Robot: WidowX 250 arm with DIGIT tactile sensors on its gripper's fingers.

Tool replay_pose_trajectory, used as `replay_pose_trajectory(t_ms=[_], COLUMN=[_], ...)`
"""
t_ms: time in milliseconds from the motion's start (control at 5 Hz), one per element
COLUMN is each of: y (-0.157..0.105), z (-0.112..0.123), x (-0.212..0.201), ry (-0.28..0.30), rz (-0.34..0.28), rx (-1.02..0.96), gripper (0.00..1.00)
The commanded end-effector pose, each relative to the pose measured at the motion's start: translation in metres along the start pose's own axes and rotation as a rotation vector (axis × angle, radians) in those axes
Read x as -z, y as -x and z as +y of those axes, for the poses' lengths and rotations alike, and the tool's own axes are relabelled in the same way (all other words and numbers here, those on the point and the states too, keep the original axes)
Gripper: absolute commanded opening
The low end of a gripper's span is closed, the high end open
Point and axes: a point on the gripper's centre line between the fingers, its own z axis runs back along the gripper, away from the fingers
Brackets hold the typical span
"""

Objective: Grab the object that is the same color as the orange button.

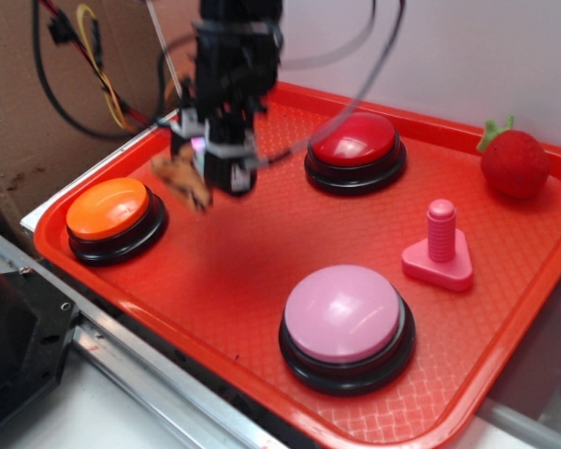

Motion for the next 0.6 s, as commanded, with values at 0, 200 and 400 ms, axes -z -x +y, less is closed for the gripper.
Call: replay_pose_trajectory(t_ms=[0,200,400], y=[0.021,0.023,0.021], z=[0.010,0.000,-0.014], x=[-0.078,-0.098,-0.095], ry=[-0.034,-0.079,-0.101], rz=[-0.205,-0.250,-0.177], rx=[-0.118,-0.116,-0.158], gripper=[0.00,0.00,0.00])
